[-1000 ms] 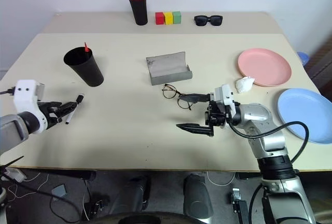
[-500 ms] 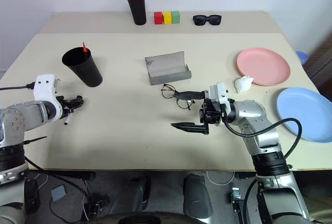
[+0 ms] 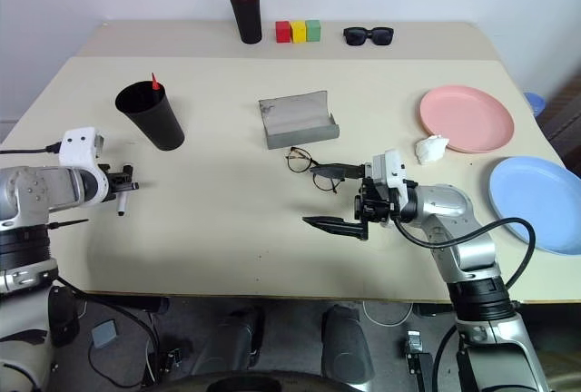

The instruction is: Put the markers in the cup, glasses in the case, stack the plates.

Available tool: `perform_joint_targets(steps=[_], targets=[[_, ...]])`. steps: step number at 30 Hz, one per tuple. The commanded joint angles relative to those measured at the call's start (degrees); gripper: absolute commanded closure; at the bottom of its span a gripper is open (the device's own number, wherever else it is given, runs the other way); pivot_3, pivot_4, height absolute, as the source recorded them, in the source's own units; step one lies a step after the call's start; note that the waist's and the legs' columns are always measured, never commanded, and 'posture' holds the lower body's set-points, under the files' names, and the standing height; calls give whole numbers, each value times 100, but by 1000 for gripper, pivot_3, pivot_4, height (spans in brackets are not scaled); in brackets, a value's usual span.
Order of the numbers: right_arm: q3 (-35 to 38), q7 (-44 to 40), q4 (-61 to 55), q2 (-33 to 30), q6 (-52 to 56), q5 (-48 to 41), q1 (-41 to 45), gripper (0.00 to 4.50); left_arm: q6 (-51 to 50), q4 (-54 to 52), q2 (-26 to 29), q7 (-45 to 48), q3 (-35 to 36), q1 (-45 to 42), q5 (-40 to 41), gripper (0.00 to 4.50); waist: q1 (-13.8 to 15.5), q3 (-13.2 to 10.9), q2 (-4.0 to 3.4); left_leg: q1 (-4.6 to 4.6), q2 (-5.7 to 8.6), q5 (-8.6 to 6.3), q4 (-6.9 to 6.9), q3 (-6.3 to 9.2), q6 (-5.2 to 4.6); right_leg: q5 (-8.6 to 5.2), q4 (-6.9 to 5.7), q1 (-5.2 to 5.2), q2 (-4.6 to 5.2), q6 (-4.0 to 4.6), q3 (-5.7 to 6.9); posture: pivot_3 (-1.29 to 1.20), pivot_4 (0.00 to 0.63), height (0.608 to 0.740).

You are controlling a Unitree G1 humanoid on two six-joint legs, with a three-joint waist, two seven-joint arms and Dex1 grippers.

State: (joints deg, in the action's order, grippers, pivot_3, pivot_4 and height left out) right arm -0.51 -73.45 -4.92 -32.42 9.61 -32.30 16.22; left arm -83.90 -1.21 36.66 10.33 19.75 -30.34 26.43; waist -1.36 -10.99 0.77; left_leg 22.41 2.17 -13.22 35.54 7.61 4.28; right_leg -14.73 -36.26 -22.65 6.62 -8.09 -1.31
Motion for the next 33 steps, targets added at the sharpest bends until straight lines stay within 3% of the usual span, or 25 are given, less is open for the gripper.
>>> perform_joint_targets(steps=[1, 6, 8, 10, 12, 15, 19, 25, 33], targets=[[183, 18, -184, -35, -88, -92, -6, 0, -279, -1506, -32, 808, -316, 320, 849, 4487, 27, -1, 2, 2, 0, 0, 0, 0, 0, 0, 1, -1, 0, 0, 0, 0, 150, 740], [189, 76, -131, -7, -118, -56, 28, 0, -119, -2861, -229, 1316, -736, 633, 1444, 4487, 37, -3, 6, 6, -1, 0, 0, 0, 1, 0, 2, -4, 1, 2, 0, 0, 150, 740], [187, 147, -107, 37, -135, -42, 72, 0, 676, -3106, -338, 1240, -915, 698, 1140, 4487, 36, -3, 6, 4, -1, 0, 0, 0, 2, 0, 2, -2, 1, 2, 0, 0, 150, 740], [282, 471, -79, 253, -97, -154, 219, 0, 2368, -3195, -502, 827, -1170, 750, 176, 4487, 23, -4, 5, 4, -2, 0, 0, -2, 2, 0, 2, -2, 1, 3, -1, 0, 150, 740], [378, 741, -47, 439, -2, -271, 357, 0, 3416, -3090, -643, 584, -1307, 774, -399, 4487, 26, -4, 6, 3, -4, 2, -2, -3, 5, 4, 3, -6, -1, 9, -2, 0, 150, 740], [437, 931, -7, 585, 7, -278, 500, 0, 5064, -2664, -900, 101, -1406, 754, -1315, 4487, 70, -3, 4, 4, -3, 3, -2, -5, 7, 6, 12, -4, 0, 12, -4, 0, 150, 740], [436, 958, 138, 648, -79, -224, 582, 0, 6064, -1967, -1257, -597, -1267, 436, -1962, 4487, 100, -3, 6, 11, 1, 1, -2, -5, 2, 6, 23, 0, 2, 11, -3, 0, 150, 740], [426, 986, 401, 773, -157, -178, 750, 0, 6952, -350, -1615, -1741, -803, -476, -2528, 4487, 36, -5, 9, 8, 2, 1, 5, -4, 0, 8, 14, -1, 1, 3, -2, 0, 150, 740], [382, 1005, 400, 846, -149, -113, 782, 0, 7789, 1113, -1548, -1917, -710, -1147, -2696, 4487, 51, -5, 9, 11, 4, 1, 2, -3, 0, 13, 11, -4, 1, -8, 0, 0, 150, 740]])
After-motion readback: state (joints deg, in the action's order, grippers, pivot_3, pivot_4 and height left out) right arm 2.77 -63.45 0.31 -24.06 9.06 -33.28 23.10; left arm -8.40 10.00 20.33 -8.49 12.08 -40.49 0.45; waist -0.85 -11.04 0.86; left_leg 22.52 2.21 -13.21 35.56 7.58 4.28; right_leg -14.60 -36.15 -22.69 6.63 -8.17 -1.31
